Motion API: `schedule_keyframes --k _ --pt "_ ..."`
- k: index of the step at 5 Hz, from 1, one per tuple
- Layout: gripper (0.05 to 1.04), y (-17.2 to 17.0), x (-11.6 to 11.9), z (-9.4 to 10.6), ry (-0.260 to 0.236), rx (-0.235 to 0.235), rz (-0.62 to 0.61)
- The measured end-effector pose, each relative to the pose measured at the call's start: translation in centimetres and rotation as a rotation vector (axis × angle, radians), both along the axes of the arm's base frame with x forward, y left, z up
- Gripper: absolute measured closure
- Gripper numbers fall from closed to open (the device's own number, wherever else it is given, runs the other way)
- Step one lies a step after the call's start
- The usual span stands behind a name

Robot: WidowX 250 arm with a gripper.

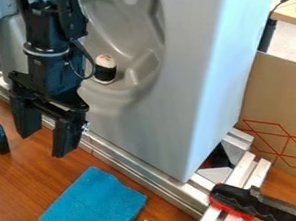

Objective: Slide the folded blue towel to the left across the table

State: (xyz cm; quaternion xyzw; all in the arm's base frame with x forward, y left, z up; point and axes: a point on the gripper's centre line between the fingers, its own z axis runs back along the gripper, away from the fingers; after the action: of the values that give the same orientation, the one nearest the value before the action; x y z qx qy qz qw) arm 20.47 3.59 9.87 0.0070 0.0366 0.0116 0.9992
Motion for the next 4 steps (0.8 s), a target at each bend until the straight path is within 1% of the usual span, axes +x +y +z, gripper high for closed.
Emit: schedule_keyframes --k 1,2,3,4 --pt "0.083 0.0 -0.1 -0.4 0.018 -0.003 0.002" --pt "0.083 -1.6 0.5 -2.3 0.035 -0.017 -0.047" --pt "0.083 -3.2 1.3 -5.0 0.045 -0.048 -0.086" --pt "0.083 -3.9 1.9 -7.3 0.057 -0.056 -0.108"
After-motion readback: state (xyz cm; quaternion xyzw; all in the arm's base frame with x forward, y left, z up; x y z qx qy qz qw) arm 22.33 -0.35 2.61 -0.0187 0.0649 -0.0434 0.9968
